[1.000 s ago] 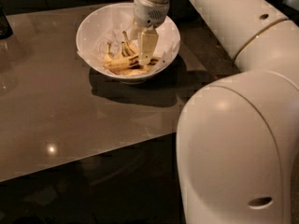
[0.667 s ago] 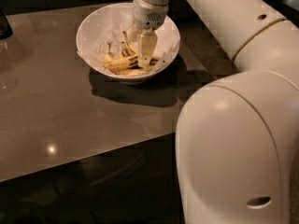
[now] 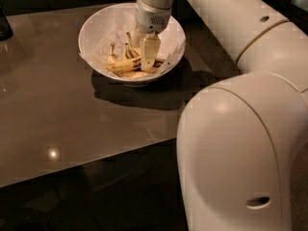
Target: Pick banana from white bowl
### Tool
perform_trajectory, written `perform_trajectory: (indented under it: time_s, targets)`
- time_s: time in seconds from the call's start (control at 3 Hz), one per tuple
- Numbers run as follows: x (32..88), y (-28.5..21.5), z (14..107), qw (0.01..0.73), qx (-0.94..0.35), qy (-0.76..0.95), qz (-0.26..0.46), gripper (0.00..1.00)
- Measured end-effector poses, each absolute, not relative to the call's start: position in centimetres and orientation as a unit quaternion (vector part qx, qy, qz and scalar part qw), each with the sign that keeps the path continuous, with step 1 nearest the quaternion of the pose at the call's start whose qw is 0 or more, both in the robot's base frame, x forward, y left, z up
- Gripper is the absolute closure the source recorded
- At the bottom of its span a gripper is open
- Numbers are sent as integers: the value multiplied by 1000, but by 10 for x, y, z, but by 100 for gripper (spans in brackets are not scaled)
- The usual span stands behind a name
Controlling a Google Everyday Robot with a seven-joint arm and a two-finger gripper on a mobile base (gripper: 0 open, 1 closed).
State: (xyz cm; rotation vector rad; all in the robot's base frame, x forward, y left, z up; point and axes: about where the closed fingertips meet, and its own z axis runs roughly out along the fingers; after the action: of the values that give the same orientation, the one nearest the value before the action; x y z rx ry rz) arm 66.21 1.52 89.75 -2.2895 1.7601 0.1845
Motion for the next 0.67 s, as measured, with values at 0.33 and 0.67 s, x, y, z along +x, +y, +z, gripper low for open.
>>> perform_trajectory:
  time_s: [0.33, 0.67]
  targets:
    - [664, 18, 892, 120, -788, 600, 67, 38]
    - [665, 19, 887, 116, -790, 598, 72, 38]
